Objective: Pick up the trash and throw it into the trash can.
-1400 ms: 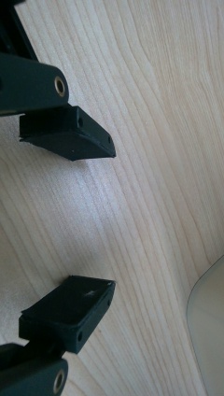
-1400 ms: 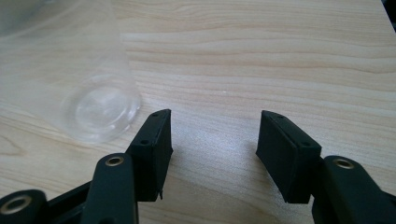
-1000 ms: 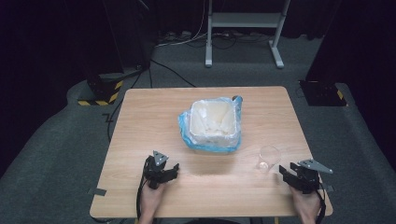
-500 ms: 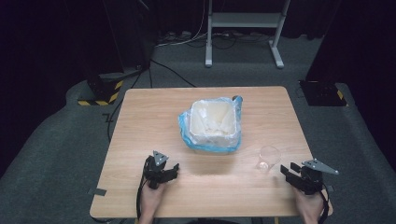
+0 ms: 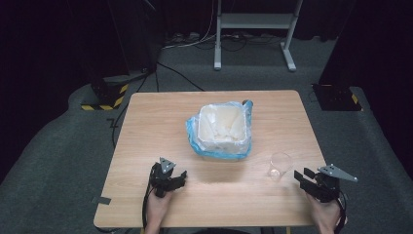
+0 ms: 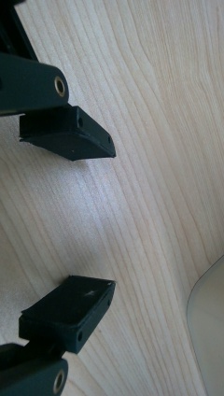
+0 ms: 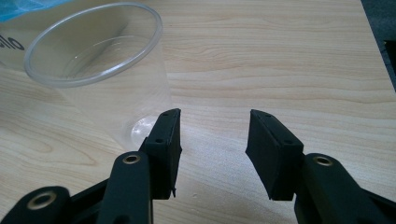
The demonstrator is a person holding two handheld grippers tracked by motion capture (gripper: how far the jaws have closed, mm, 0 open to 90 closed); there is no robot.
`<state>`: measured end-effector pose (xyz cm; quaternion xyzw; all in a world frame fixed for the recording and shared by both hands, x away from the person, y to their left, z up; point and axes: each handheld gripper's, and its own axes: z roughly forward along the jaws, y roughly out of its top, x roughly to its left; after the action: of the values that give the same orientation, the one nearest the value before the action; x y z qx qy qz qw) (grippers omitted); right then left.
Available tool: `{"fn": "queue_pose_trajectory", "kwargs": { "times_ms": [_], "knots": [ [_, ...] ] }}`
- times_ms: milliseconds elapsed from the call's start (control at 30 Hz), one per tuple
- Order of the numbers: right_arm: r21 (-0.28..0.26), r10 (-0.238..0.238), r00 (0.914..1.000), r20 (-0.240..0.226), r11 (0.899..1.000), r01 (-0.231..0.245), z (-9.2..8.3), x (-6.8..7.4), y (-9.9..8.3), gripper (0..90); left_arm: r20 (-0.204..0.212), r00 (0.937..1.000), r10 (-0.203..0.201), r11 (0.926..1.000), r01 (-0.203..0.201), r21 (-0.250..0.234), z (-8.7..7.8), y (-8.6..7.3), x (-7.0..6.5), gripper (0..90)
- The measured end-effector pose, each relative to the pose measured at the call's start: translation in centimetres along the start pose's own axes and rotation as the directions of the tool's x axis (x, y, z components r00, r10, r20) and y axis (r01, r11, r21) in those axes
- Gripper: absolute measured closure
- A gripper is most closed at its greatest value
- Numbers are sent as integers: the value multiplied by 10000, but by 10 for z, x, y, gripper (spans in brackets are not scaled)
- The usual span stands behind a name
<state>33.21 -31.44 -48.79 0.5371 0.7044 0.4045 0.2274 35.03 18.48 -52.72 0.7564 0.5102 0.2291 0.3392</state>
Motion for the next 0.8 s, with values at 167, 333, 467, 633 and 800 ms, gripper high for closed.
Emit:
{"fn": "queue_pose_trajectory", "kwargs": {
  "times_ms": [167, 333, 467, 633, 800],
  "knots": [
    [-26, 101, 9999, -45, 9999, -101, -1, -1, 1, 532, 11, 10000, -15, 10000, 15, -2, 0, 0, 0, 301],
    [-98, 51, 9999, -107, 9999, -52, -5, -1, 5, 531, -2, 10000, 4, 10000, -4, 0, 0, 0, 0, 301],
    [-144, 169, 9998, -128, 9997, -171, -9, -1, 8, 509, 12, 10000, -12, 10000, 12, -2, 0, 0, 0, 301],
    [-292, 242, 9995, -215, 9993, -248, -13, -2, 13, 500, 8, 10000, -9, 10000, 9, -4, 0, 0, 0, 301],
    [-293, 213, 9995, -221, 9993, -220, -15, -2, 17, 501, -2, 10000, 7, 10000, -7, 2, 0, 0, 0, 301]
  ]
}}
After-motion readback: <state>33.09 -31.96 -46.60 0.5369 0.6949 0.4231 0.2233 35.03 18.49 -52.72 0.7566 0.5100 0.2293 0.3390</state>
